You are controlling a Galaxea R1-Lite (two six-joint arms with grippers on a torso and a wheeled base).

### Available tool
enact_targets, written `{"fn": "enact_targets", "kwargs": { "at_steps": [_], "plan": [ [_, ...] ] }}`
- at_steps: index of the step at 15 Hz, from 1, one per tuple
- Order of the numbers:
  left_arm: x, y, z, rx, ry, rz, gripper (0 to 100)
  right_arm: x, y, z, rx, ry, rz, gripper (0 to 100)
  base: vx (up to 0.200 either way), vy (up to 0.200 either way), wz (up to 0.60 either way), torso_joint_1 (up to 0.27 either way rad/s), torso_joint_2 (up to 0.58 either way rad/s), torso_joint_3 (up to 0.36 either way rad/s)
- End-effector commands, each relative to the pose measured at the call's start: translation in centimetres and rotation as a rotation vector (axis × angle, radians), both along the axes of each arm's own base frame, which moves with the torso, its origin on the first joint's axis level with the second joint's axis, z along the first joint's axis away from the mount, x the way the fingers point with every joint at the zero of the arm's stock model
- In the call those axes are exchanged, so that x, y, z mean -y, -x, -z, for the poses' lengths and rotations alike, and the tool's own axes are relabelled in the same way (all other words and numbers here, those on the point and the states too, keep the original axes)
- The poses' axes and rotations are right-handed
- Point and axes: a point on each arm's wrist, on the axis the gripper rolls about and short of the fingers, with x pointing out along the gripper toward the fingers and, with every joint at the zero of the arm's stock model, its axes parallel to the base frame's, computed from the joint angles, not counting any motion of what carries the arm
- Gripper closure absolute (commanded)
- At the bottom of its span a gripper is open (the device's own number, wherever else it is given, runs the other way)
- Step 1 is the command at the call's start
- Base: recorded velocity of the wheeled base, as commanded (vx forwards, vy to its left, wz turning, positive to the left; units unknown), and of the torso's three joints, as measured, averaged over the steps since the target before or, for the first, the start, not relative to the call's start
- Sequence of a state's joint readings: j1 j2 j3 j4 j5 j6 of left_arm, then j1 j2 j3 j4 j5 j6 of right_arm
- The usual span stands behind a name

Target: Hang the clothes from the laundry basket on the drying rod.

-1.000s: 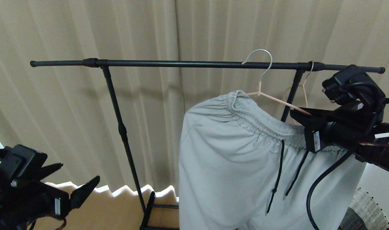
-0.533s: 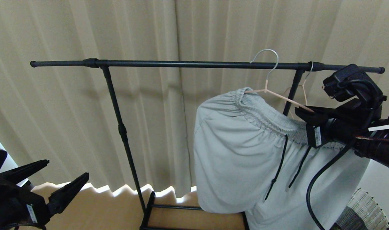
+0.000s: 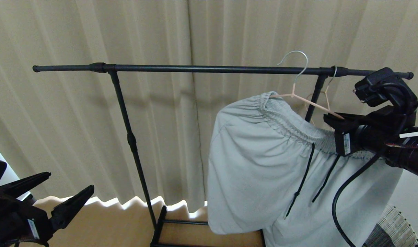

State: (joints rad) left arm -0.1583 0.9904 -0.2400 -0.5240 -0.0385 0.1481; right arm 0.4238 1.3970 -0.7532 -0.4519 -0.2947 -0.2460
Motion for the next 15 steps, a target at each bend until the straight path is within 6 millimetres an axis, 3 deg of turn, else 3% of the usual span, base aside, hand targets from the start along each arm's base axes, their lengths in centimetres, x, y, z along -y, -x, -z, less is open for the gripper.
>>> {"fn": "enact_targets", "kwargs": {
  "at_steps": [1, 12, 15],
  "plan": [
    [0.0, -0.1, 0.1, -0.008, -0.002, 0.001, 0, 0.4, -0.4, 0.3, -0.015, -0.030, 0.030, 100, 0.200, 0.000, 0.00, 0.002, 0.00, 0.002],
    [0.1, -0.3, 1.0, -0.054, -0.017, 0.009, 0, 0.7, 0.2, 1.6, -0.057, -0.029, 0.039, 100, 0.200, 0.000, 0.00, 0.003, 0.00, 0.002],
    [0.8, -0.7, 1.8, -0.106, -0.029, 0.059, 0, 0.8, 0.1, 1.7, -0.061, -0.036, 0.058, 100, 0.000, 0.000, 0.00, 0.000, 0.00, 0.000]
  ]
}}
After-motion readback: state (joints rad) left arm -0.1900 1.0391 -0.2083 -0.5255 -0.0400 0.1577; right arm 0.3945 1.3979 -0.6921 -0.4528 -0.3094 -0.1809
